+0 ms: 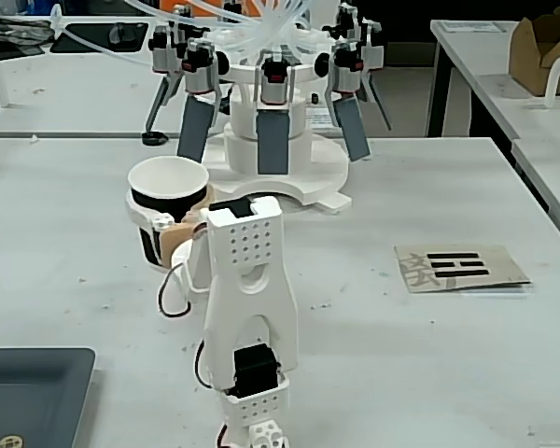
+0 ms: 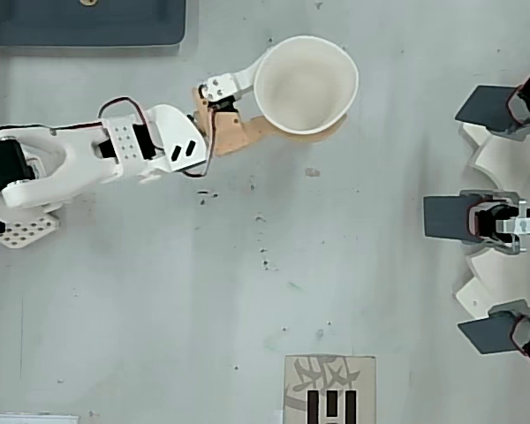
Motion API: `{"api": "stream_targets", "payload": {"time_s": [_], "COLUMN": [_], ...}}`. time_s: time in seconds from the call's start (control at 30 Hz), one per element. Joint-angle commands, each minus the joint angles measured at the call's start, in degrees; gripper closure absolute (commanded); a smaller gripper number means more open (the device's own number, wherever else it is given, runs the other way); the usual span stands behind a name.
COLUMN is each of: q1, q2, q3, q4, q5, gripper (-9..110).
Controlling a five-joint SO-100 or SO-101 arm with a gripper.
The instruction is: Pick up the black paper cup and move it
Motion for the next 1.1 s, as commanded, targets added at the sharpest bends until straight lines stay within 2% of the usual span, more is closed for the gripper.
{"api": "stream_targets", "payload": {"time_s": [0.0, 1.07], "q1": [1.0, 16.5], "q2": [4.9, 8.1], "q3": [0.7, 3.2], "q4": [-1.7, -4.6], "q5": [-0.4, -3.9], "gripper": [94, 93]}}
